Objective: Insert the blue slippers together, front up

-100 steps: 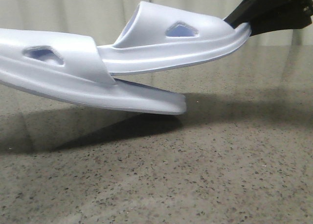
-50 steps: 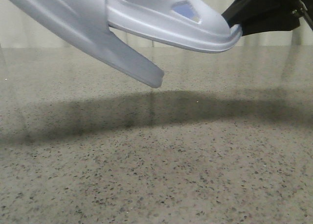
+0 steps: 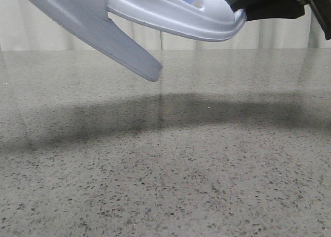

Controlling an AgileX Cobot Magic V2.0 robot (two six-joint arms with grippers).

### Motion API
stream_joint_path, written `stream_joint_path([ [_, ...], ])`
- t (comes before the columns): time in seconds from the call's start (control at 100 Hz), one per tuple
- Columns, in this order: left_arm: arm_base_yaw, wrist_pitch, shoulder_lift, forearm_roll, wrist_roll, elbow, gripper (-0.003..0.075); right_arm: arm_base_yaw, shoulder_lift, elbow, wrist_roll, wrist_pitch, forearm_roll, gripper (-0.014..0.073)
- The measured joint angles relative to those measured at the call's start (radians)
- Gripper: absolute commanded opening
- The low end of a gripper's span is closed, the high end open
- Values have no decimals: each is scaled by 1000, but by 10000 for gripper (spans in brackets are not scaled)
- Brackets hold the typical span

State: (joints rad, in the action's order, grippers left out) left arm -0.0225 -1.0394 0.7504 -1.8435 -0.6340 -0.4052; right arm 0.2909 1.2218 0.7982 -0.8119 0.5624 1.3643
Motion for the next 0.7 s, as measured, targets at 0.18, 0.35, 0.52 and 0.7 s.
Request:
stream_joint_path([
  [0.18,0,6,0,2,0,0,16,-2,-2,0,-2,0,-72,-94],
  [0.35,0,28,0,22,0,0,16,-2,-64,0,-2,-24,-178,67],
  [0.52,0,64,0,54,8,4,16,8,-158,2,-2,-77,-232,274],
  [0.7,0,93,4,74,17,6,16,16,-249,6,-2,-106,-257,346],
])
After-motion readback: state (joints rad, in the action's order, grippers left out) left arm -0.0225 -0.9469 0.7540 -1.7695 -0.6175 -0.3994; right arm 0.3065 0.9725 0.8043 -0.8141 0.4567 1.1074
